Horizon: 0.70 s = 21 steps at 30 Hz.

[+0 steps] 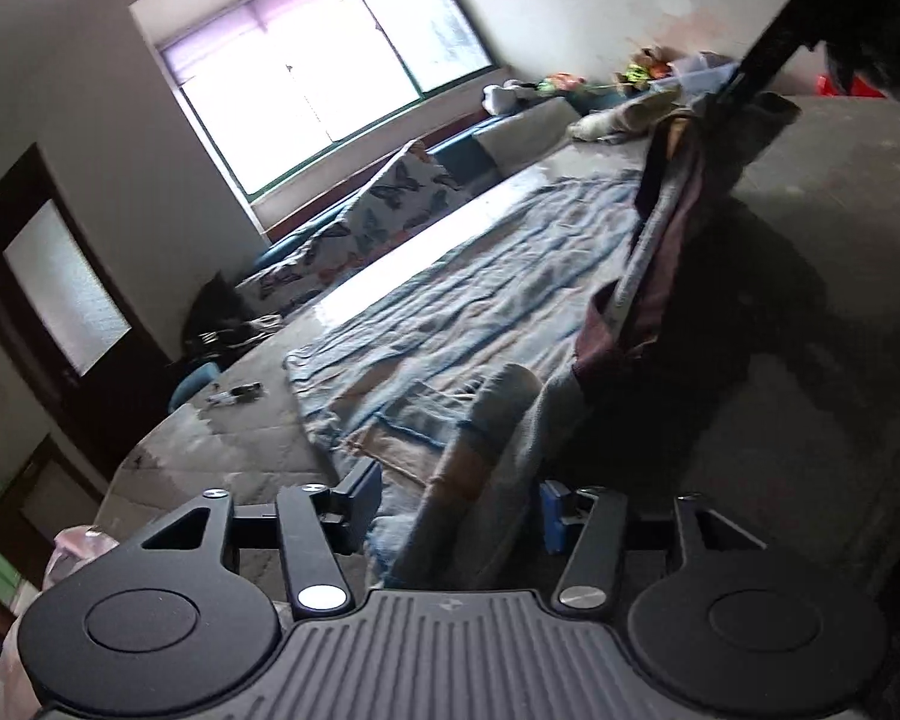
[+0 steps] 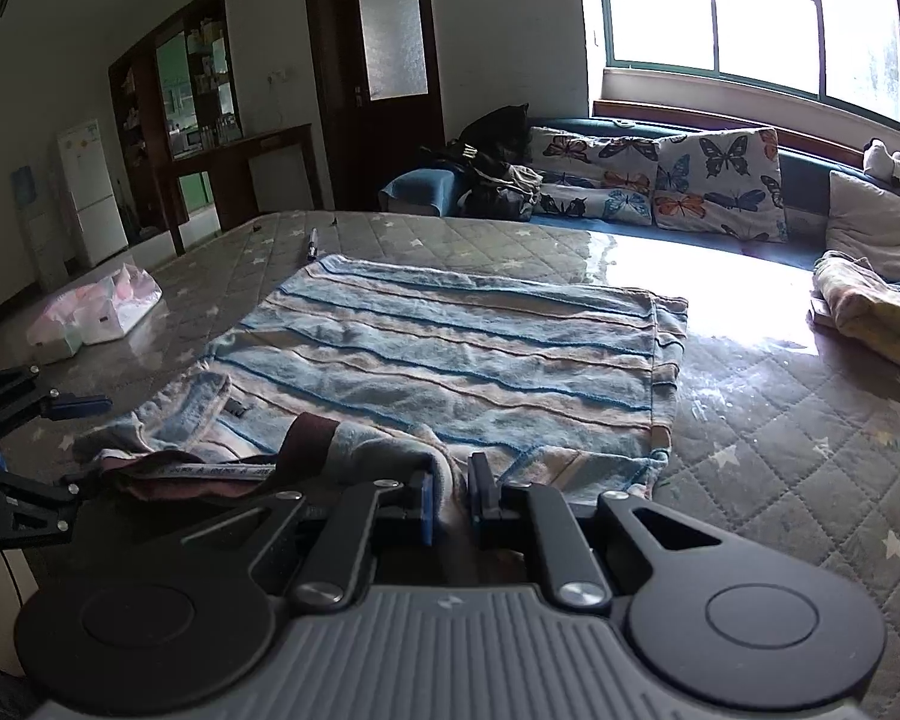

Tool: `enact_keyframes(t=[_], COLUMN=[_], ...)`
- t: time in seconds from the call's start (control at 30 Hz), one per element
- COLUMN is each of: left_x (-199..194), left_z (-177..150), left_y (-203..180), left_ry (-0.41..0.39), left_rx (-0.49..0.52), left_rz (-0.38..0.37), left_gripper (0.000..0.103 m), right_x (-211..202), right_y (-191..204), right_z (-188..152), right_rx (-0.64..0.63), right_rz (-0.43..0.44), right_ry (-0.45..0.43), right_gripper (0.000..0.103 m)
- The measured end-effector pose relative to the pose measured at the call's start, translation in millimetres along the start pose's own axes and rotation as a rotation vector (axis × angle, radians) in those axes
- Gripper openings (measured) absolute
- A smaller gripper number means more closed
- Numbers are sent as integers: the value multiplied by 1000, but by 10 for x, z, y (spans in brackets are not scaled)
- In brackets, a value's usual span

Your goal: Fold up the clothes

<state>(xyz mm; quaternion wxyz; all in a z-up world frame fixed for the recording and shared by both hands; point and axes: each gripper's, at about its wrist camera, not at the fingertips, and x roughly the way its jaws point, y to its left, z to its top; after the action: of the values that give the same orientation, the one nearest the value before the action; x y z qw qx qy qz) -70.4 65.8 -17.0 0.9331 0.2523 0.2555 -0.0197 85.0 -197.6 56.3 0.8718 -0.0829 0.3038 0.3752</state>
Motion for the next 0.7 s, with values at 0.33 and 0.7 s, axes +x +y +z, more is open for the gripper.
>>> enact_keyframes(t=[0.33,0.7], left_x=[-196,-936], left_z=[175,289], left_y=[268,439], left_ry=[-24,-57], left_rx=[-77,0], left_rz=[-60,-150], left_gripper=[6,6], right_x=[-120,-970], right_y=[11,302], right_z=[-71,-166], right_rx=[8,-9], right_rz=[17,106], right_ry=[3,10], right_gripper=[6,6])
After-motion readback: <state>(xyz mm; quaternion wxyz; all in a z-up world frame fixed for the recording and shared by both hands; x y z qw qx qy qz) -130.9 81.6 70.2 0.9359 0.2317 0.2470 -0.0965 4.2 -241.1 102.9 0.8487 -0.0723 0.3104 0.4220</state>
